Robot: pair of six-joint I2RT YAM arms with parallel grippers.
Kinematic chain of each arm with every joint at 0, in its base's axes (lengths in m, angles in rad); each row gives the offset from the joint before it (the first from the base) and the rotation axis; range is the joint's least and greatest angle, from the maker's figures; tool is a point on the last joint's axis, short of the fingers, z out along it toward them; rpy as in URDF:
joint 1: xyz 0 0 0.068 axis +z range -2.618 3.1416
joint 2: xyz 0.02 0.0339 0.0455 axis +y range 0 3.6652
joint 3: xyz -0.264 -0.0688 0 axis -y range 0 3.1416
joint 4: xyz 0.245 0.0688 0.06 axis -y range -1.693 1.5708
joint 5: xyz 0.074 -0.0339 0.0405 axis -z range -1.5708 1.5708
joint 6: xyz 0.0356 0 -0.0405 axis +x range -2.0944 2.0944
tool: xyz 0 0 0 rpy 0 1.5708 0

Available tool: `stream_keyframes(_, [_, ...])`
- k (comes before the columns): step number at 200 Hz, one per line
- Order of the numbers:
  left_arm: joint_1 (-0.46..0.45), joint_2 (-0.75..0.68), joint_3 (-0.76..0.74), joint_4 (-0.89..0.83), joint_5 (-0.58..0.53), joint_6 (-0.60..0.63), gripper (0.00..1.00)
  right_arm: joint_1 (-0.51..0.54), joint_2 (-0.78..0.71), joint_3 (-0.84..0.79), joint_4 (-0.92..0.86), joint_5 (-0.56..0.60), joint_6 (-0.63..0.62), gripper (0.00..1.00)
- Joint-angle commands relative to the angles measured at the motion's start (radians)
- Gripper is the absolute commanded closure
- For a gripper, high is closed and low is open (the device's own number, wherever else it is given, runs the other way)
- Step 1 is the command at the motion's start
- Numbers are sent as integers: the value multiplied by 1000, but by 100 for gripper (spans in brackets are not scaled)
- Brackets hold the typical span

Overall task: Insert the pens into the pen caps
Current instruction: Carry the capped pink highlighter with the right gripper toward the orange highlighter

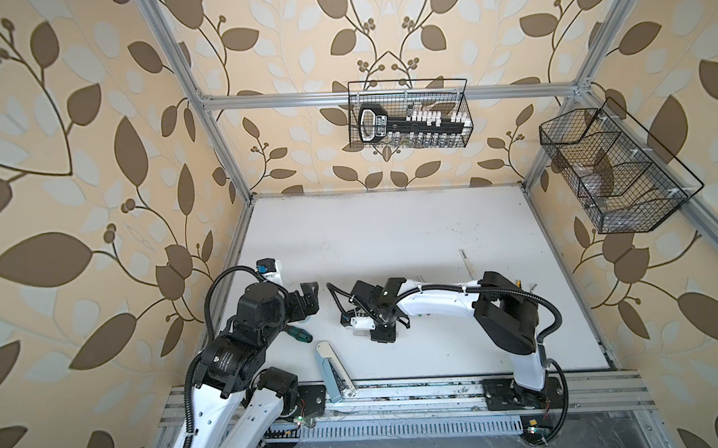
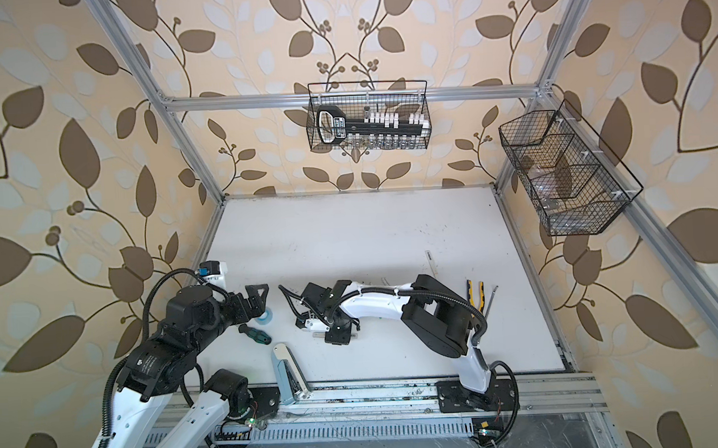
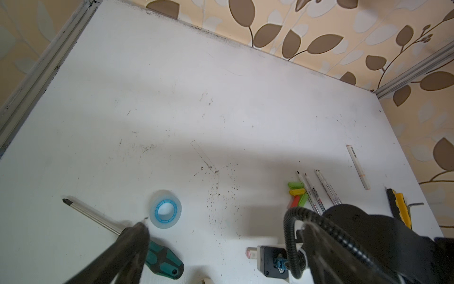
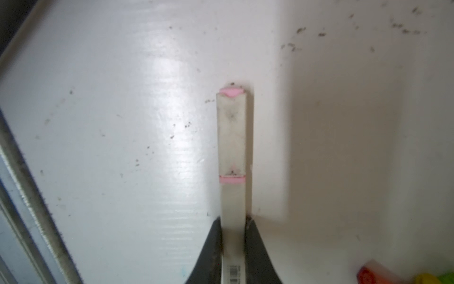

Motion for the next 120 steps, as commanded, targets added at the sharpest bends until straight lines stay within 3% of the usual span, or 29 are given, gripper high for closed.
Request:
stream_keyframes(1, [35, 14, 22, 41, 63, 11, 1, -31, -94, -86, 125, -74, 108, 86])
stream_keyframes(26, [59, 25, 20, 54, 100, 17, 1, -87, -222, -216, 250, -68, 204, 87])
stream_keyframes(50, [69, 35, 17, 66, 137, 21, 1, -222, -301, -271, 296, -51, 304, 87])
stream_keyframes(120, [74, 42, 12, 87, 207, 26, 1, -625, -298, -245, 206, 152, 458, 87])
